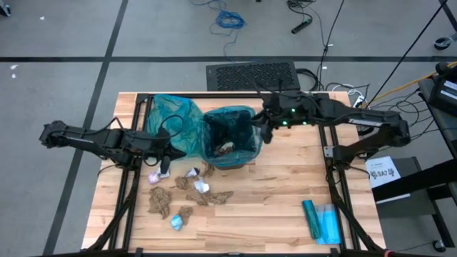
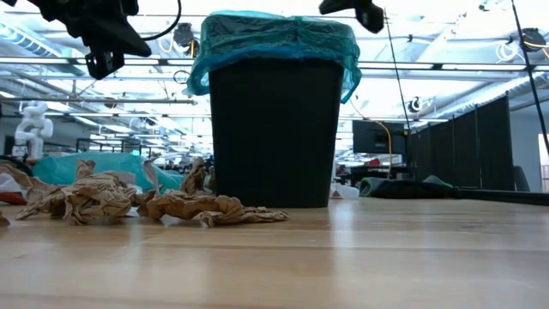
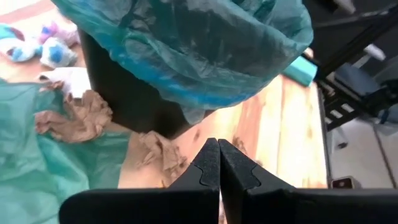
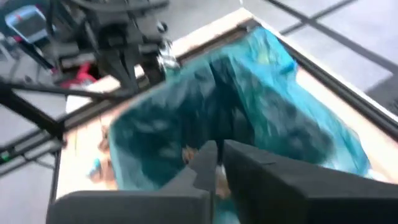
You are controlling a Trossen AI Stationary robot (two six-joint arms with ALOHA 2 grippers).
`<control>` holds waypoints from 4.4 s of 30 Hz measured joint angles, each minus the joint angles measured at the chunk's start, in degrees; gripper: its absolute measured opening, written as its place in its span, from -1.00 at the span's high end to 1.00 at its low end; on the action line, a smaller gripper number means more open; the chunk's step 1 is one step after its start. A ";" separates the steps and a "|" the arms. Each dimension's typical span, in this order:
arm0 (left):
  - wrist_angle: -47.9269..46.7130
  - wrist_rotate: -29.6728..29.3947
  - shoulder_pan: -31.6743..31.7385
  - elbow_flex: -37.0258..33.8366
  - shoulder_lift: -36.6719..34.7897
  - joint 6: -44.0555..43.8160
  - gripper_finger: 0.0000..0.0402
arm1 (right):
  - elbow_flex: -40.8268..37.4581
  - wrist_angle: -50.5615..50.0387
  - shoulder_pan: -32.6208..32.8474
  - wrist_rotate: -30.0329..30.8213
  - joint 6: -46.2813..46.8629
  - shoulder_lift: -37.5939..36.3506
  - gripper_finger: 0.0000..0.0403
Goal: Place trash/remove bag and relplace
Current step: Put the brown napkin into the trash bin
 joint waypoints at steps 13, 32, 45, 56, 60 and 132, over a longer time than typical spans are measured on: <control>-14.41 3.42 -3.41 17.98 9.61 -2.25 1.00 | -5.30 -18.07 12.22 11.60 9.30 -6.84 1.00; -19.21 5.99 -16.41 27.72 34.34 -24.58 0.99 | -30.47 -0.56 31.28 11.47 27.87 -18.07 1.00; -7.45 12.63 -16.10 27.72 45.92 -26.98 0.47 | -30.46 2.06 35.01 11.51 27.71 -18.07 1.00; -7.71 8.68 -16.76 27.68 54.11 -29.64 0.44 | -30.45 2.78 35.71 11.51 27.77 -18.05 1.00; -7.96 9.20 -17.25 27.68 56.75 -29.43 0.44 | -30.45 2.75 35.69 11.49 27.80 -18.05 1.00; -32.22 -6.73 -6.14 56.60 46.87 -12.13 1.00 | -30.40 -8.75 35.60 11.71 34.75 -17.99 1.00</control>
